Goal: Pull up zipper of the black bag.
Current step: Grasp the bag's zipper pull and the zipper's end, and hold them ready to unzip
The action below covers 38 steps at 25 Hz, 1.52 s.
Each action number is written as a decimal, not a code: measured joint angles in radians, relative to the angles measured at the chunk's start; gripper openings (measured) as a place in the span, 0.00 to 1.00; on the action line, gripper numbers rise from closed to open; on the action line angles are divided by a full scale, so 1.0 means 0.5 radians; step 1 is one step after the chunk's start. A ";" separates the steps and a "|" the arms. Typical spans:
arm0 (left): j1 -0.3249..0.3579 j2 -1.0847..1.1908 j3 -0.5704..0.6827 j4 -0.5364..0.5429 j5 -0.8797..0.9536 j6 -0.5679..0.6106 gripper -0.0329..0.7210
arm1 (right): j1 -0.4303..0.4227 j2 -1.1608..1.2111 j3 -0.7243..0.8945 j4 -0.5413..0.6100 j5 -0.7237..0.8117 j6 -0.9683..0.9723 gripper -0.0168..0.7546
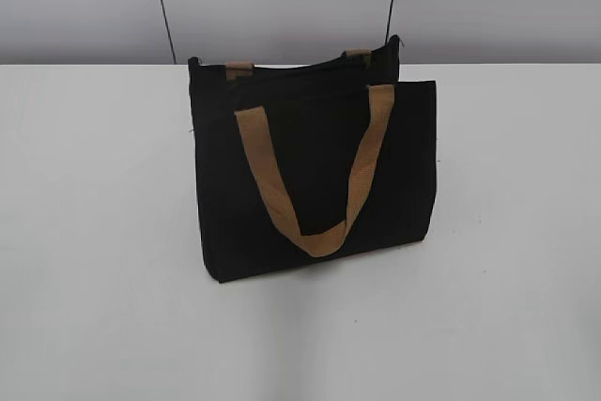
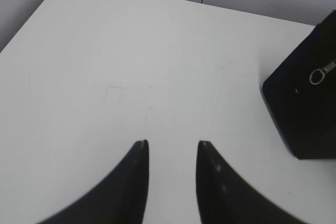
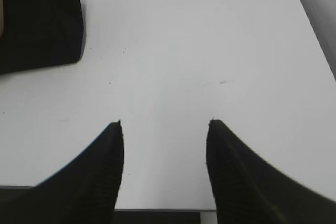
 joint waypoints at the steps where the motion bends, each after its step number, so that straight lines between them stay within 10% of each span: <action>1: 0.000 0.003 0.000 0.000 0.000 0.000 0.36 | 0.000 0.000 0.000 0.000 0.000 0.000 0.54; 16: -0.013 0.649 -0.110 0.000 -1.277 0.009 0.36 | 0.000 0.000 0.000 0.000 0.000 0.000 0.54; 38: -0.563 2.125 0.443 0.133 -3.115 0.009 0.36 | 0.000 0.000 0.000 0.002 0.000 0.000 0.54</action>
